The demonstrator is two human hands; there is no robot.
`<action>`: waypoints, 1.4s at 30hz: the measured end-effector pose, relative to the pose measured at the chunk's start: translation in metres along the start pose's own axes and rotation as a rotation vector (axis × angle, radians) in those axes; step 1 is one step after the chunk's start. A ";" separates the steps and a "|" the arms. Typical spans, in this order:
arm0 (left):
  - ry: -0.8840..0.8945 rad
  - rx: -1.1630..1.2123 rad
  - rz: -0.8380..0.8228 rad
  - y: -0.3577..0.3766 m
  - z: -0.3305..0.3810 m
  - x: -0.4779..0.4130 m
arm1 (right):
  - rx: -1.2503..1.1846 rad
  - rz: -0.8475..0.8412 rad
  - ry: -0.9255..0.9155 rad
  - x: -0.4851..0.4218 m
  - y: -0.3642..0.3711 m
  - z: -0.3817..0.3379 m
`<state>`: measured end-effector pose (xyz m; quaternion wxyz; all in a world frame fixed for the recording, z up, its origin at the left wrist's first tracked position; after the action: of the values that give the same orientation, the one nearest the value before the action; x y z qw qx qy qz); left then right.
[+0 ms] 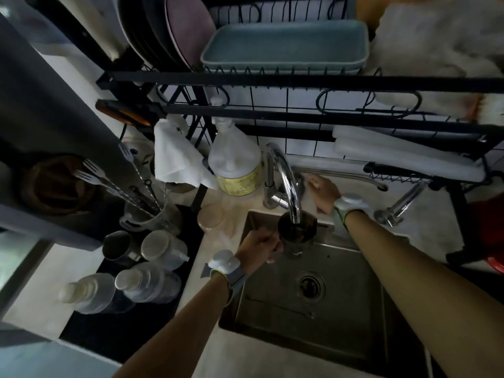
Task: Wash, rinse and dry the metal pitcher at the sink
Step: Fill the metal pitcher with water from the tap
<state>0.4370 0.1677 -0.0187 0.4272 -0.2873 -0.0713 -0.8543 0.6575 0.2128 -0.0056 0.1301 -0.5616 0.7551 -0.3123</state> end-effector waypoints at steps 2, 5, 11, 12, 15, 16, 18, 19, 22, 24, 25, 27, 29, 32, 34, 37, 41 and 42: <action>0.002 0.016 0.004 0.000 0.003 -0.002 | 0.011 -0.050 0.002 -0.011 0.008 0.002; 0.022 0.043 -0.003 0.000 0.005 -0.002 | 0.045 -0.103 -0.005 -0.026 0.018 0.006; 0.009 -0.010 -0.010 -0.006 0.000 0.000 | 0.077 -0.101 -0.039 -0.046 0.033 0.016; 0.007 -0.028 -0.011 -0.006 0.001 0.001 | 0.082 -0.089 -0.048 -0.048 0.033 0.017; 0.019 -0.052 -0.005 -0.005 0.004 0.004 | 0.089 -0.030 -0.080 -0.049 0.031 0.019; 0.025 -0.055 -0.004 -0.005 0.006 0.004 | 0.077 -0.006 -0.089 -0.049 0.030 0.020; 0.035 -0.064 -0.008 -0.007 0.009 0.007 | 0.055 0.034 -0.104 -0.046 0.030 0.022; 0.041 -0.065 -0.013 -0.007 0.010 0.008 | 0.052 0.049 -0.109 -0.044 0.030 0.023; 0.047 -0.065 -0.023 -0.008 0.013 0.013 | 0.049 0.076 -0.129 -0.039 0.029 0.023; 0.044 -0.077 -0.020 -0.008 0.013 0.017 | 0.056 0.069 -0.139 -0.037 0.028 0.023; 0.041 -0.085 -0.020 -0.009 0.013 0.018 | 0.051 0.067 -0.140 -0.035 0.028 0.023; 0.034 -0.079 -0.023 -0.008 0.012 0.021 | 0.032 0.069 -0.137 -0.034 0.026 0.024; 0.031 -0.067 -0.025 -0.009 0.012 0.023 | 0.029 0.076 -0.140 -0.032 0.025 0.025; 0.026 -0.073 -0.019 -0.009 0.013 0.025 | 0.024 0.056 -0.140 -0.031 0.025 0.028; 0.031 -0.071 -0.013 -0.010 0.014 0.026 | 0.020 0.047 -0.152 -0.031 0.025 0.029; 0.038 -0.067 -0.013 -0.010 0.016 0.027 | 0.001 0.037 -0.164 -0.030 0.024 0.033; 0.038 -0.066 -0.016 -0.010 0.017 0.028 | -0.003 0.031 -0.165 -0.030 0.025 0.036; 0.035 -0.075 -0.017 -0.009 0.016 0.028 | -0.006 0.037 -0.166 -0.030 0.026 0.037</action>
<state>0.4233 0.1600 0.0115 0.4100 -0.2876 -0.0344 -0.8649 0.6679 0.2330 -0.0544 0.1962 -0.5718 0.7530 -0.2601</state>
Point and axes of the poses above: each hand's wrist, its own x-axis away from the middle knuckle, its own y-axis out of the palm, z = x × y, the point moved 8 cm from there along -x, towards the middle knuckle, and after that the axes turned 7 degrees about -y, right-handed, at the moved point
